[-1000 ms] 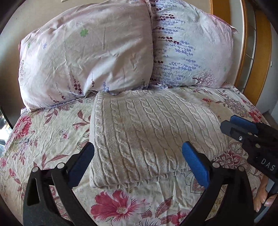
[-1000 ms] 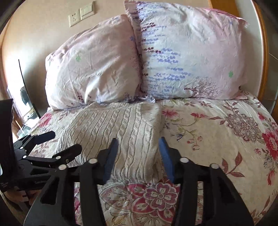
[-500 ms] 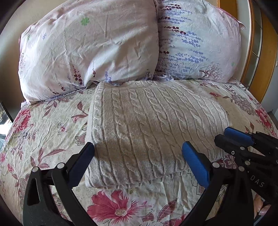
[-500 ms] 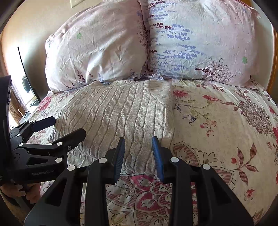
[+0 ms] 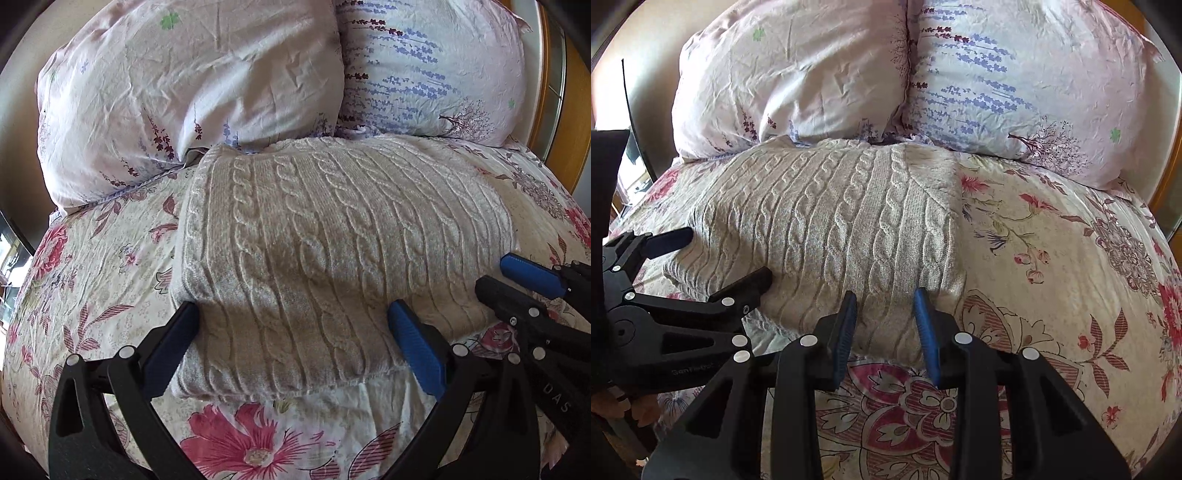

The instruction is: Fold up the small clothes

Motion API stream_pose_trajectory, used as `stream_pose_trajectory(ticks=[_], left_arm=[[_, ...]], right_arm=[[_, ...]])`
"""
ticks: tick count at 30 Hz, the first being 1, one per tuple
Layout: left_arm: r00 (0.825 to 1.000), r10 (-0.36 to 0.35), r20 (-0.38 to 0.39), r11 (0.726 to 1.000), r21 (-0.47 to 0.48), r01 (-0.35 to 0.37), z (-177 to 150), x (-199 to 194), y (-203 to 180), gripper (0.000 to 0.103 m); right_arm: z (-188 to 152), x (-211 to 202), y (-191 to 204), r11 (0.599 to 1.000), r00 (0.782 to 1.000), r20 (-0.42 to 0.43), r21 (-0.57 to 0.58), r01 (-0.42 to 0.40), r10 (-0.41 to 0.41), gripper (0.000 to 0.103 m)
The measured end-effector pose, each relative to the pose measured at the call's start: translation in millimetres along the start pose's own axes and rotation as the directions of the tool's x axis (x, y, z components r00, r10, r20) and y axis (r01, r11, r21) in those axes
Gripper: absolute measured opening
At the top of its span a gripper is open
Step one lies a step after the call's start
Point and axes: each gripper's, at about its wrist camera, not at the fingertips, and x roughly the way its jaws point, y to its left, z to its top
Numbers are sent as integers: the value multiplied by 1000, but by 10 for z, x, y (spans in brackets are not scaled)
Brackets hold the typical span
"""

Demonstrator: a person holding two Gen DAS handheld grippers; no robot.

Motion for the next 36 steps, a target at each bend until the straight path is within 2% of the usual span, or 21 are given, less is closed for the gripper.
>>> stream_pose_trajectory(ticks=[3, 4, 5, 6, 8, 11, 15, 17, 24, 36], left_arm=[[1000, -13, 24, 1000, -9, 14, -121, -168, 110, 101], [1000, -9, 28, 1000, -17, 9, -176, -212, 163, 101], [1000, 3, 29, 1000, -29, -2, -234, -251, 221, 101], [999, 19, 26, 999, -38, -18, -287, -278, 270, 101], [999, 43, 21, 998, -53, -42, -395, -319, 365, 101], [997, 71, -14, 995, -72, -72, -517, -306, 474, 101], [996, 64, -69, 993, -93, -71, -552, -221, 533, 101], [995, 59, -75, 994, -89, -65, -532, -202, 528, 101], [996, -4, -92, 994, -110, -6, -512, -137, 570, 101], [996, -10, -89, 994, -109, 0, -525, -142, 562, 101]], right_arm=[[-94, -182, -85, 999, 999, 46, 39, -8, 6, 39], [-132, -233, -109, 998, 998, 54, 54, 13, -16, 58], [-167, -274, -137, 998, 998, 64, 58, 22, -26, 85], [-210, -315, -157, 998, 997, 78, 66, 18, -24, 92], [-262, -323, -175, 997, 998, 65, 75, 19, -24, 95], [-323, -217, -163, 995, 1000, -8, 92, 26, -25, 100], [-380, 4, -82, 993, 989, -137, 92, 67, -54, 100], [-412, 41, -41, 992, 984, -162, 90, 85, -69, 100], [-447, 104, 62, 990, 975, -185, 45, 136, -126, 102], [-455, 92, 56, 990, 976, -177, 49, 135, -124, 102]])
